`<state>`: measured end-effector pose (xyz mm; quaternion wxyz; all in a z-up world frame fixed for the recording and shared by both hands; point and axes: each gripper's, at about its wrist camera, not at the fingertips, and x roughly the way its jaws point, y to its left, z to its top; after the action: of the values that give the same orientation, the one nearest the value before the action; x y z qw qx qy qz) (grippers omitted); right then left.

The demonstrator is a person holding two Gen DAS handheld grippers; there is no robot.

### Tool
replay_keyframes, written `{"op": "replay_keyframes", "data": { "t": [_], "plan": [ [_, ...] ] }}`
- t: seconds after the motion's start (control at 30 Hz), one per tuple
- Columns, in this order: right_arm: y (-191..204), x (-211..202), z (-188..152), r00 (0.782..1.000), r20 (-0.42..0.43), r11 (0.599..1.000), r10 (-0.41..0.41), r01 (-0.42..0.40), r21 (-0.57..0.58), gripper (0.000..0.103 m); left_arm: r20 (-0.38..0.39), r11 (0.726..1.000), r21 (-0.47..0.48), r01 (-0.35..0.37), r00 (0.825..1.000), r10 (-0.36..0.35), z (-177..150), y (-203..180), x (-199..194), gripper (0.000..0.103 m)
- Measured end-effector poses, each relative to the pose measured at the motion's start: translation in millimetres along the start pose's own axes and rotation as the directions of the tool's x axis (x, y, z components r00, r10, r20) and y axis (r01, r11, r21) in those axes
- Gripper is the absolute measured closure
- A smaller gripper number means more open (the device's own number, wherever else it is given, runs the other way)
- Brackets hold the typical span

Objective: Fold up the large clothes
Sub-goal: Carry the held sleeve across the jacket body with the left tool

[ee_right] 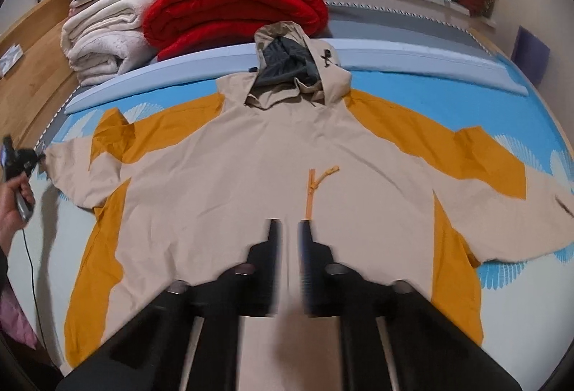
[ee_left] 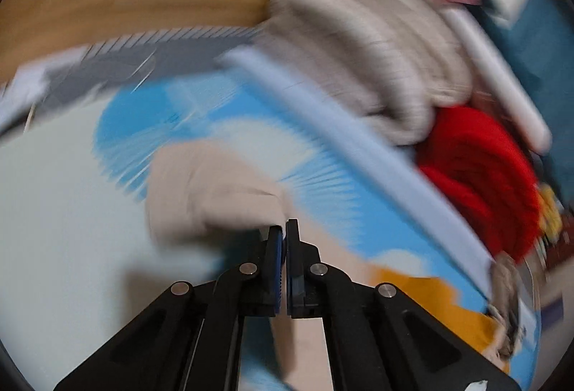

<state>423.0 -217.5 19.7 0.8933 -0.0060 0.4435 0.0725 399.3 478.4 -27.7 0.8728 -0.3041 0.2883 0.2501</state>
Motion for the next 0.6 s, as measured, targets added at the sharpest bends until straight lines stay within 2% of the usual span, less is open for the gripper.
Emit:
{"op": "replay_keyframes", "data": {
  "t": [0.03, 0.1, 0.13, 0.23, 0.3, 0.37, 0.43, 0.47, 0.5, 0.53, 0.57, 0.6],
  "plan": [
    [-3.5, -1.3, 1.0, 1.0, -0.002, 1.0, 0.004, -0.004, 0.013, 0.098, 0.013, 0.998, 0.047, 0.034, 0.999, -0.034, 1.3, -26.2, -13.0, 0.103],
    [-9.1, -5.7, 2.1, 1.0, -0.006, 0.999, 0.012, -0.012, 0.035, 0.098, 0.017, 0.975, 0.176, 0.132, 0.99, -0.137, -10.0, -97.7, -48.9, 0.103],
    [-11.3, -7.8, 2.7, 1.0, -0.01, 0.999, 0.01, -0.009, 0.04, 0.098, 0.003, 0.955, 0.235, 0.179, 0.983, -0.185, -22.5, -130.0, -64.8, 0.103],
    [-20.7, -11.4, 5.9, 1.0, -0.02, 0.997, 0.011, -0.009, 0.081, 0.095, -0.076, 0.873, 0.387, 0.298, 0.953, -0.292, -71.6, -213.7, -103.9, 0.103],
    [-27.1, -13.1, 8.2, 0.999, -0.021, 0.994, 0.025, -0.022, 0.105, 0.091, -0.16, 0.793, 0.466, 0.393, 0.919, -0.361, -122.5, -269.0, -130.7, 0.103],
    [-32.0, -16.1, 9.7, 1.0, -0.013, 0.993, 0.026, -0.025, 0.12, 0.086, -0.277, 0.723, 0.48, 0.497, 0.868, -0.412, -176.7, -311.0, -146.2, 0.103],
    [-36.4, -18.2, 10.4, 1.0, -0.007, 0.99, 0.029, -0.028, 0.138, 0.078, -0.384, 0.676, 0.469, 0.569, 0.82, -0.424, -217.4, -333.5, -146.2, 0.096],
    [-39.0, -18.8, 10.7, 0.999, -0.008, 0.988, 0.032, -0.03, 0.148, 0.071, -0.442, 0.663, 0.457, 0.593, 0.798, -0.409, -239.3, -341.6, -141.8, 0.093],
    [-41.3, -18.8, 10.7, 0.999, -0.009, 0.987, 0.033, -0.031, 0.157, 0.067, -0.518, 0.668, 0.43, 0.607, 0.772, -0.368, -261.1, -344.7, -134.1, 0.092],
    [-44.0, -18.9, 11.0, 0.999, -0.009, 0.985, 0.036, -0.034, 0.169, 0.066, -0.579, 0.685, 0.395, 0.612, 0.745, -0.331, -273.7, -342.7, -128.4, 0.092],
    [-46.9, -18.5, 11.7, 0.999, -0.008, 0.983, 0.038, -0.036, 0.179, 0.066, -0.61, 0.704, 0.363, 0.611, 0.727, -0.316, -276.7, -338.2, -127.6, 0.092],
    [-49.7, -18.3, 12.3, 0.999, -0.008, 0.981, 0.041, -0.039, 0.192, 0.066, -0.609, 0.727, 0.345, 0.594, 0.731, -0.309, -272.0, -328.5, -133.0, 0.092]
  ]
}}
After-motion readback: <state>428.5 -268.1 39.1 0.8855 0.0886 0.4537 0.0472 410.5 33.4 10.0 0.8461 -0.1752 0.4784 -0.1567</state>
